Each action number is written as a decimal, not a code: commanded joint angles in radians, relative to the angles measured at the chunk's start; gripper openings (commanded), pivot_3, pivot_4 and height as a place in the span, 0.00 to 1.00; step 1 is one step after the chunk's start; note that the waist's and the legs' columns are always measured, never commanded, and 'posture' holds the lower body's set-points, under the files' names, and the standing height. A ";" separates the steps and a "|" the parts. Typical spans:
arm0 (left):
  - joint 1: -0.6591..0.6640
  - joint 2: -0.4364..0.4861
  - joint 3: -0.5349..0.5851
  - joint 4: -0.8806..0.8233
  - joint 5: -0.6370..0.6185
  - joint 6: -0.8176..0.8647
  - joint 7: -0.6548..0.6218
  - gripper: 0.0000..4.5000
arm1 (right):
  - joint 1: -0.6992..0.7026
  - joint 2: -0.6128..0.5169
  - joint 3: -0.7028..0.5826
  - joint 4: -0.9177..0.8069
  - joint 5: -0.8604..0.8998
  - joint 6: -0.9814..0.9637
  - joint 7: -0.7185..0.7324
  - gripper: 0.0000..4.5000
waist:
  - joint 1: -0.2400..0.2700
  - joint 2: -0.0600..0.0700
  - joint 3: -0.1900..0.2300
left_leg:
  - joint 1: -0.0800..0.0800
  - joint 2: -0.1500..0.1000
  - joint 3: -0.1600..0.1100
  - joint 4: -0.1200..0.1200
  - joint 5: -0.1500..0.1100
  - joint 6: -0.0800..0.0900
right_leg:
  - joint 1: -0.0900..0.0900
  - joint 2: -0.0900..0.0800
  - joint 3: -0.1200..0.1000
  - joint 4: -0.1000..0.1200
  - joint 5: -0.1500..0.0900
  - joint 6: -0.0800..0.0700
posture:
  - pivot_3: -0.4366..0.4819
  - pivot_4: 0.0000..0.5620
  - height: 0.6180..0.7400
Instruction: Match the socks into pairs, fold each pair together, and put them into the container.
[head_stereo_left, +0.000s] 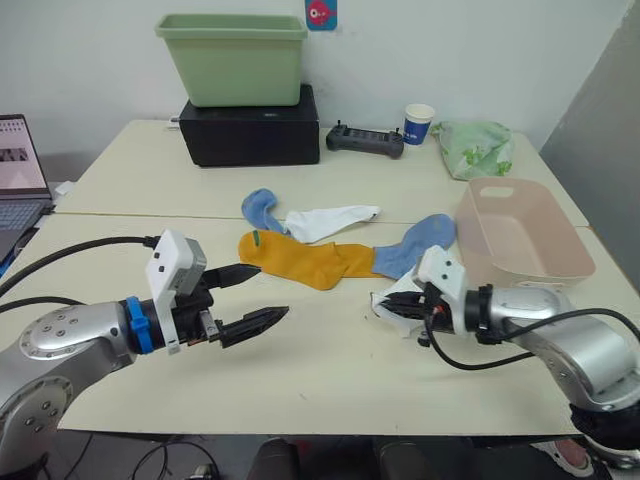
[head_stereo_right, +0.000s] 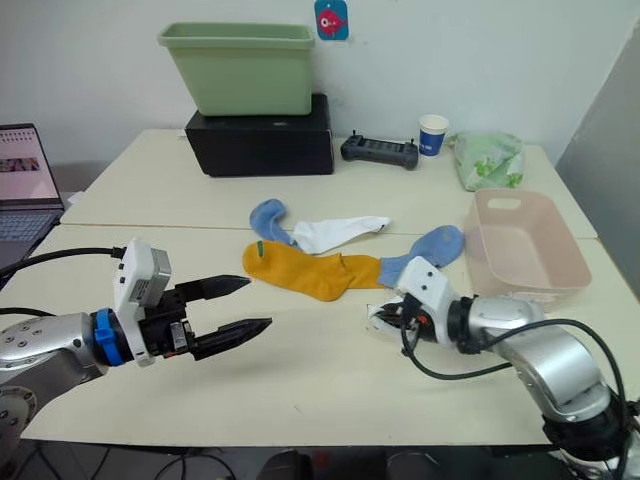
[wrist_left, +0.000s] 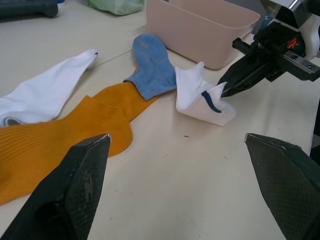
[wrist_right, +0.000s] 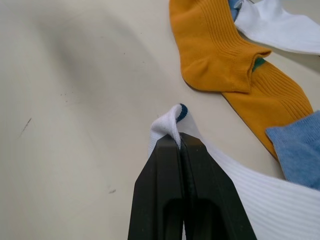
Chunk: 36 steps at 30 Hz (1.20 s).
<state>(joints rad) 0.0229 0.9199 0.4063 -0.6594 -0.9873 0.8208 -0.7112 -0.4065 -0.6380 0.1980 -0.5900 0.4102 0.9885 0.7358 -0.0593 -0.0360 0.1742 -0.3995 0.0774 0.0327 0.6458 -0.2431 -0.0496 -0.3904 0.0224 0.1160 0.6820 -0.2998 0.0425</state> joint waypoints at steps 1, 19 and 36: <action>0.029 0.008 0.049 -0.025 -0.004 -0.014 -0.015 1.00 | -0.054 0.066 0.068 0.029 -0.007 0.001 -0.033 0.01 | 0.000 0.000 0.000 | 0.000 0.000 0.000 0.000 0.000 0.000 | 0.000 0.000 0.000 0.000 0.000 -0.001 | 0.48 0.27 0.83; 0.254 -0.140 0.068 -0.061 -0.025 -0.016 0.083 1.00 | 0.003 -0.096 0.046 -0.032 0.025 -0.195 0.144 0.90 | 0.006 0.000 0.000 | -0.002 0.001 -0.001 -0.002 0.000 0.000 | -0.001 -0.001 -0.003 -0.001 -0.004 -0.004 | 0.48 0.27 0.83; 0.021 -0.522 -0.271 0.163 -0.395 0.272 0.809 1.00 | 0.221 -0.267 -0.122 0.090 -0.131 -0.477 0.166 0.90 | 0.008 -0.002 -0.001 | 0.000 -0.002 -0.003 0.001 0.000 0.000 | 0.002 -0.001 0.000 0.000 0.001 0.003 | 0.48 0.27 0.83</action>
<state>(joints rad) 0.0617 0.4088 0.1529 -0.5211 -1.3396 1.0828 0.0572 -0.1835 -0.8926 0.1075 -0.4934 0.2903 0.5429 0.8914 -0.0514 -0.0384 0.1736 -0.3994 0.0748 0.0295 0.6468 -0.2434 -0.0492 -0.3877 0.0219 0.1157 0.6820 -0.2993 0.0449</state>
